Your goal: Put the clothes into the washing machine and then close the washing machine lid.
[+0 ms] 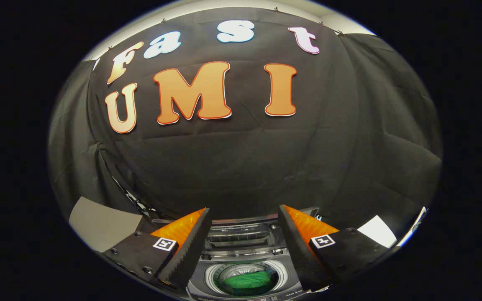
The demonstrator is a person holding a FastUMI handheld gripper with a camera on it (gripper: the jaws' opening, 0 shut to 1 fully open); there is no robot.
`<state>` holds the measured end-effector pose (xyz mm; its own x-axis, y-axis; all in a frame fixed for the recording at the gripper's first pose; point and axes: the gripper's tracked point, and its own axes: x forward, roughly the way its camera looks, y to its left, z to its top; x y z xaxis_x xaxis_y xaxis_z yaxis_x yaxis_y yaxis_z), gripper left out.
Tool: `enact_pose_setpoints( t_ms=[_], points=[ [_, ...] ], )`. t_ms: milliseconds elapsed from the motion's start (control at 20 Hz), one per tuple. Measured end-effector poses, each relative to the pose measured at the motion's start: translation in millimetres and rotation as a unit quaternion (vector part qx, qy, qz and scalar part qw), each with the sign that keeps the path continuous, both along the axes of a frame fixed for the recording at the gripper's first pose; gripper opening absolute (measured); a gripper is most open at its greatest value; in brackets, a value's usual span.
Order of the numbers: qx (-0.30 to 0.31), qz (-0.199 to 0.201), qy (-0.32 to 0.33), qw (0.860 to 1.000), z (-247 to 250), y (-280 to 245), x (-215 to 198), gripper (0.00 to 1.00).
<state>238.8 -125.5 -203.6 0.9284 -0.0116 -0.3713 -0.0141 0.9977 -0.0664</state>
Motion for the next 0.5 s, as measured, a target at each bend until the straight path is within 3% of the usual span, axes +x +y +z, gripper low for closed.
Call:
enact_pose_setpoints(
  t_ms=[250,500],
  points=[
    [-0.011,0.016,-0.017,1.0,-3.5,0.4,39.4,1.0],
    [-0.025,0.032,0.009,0.999,-29.5,4.2,63.5,1.0]
  ],
)
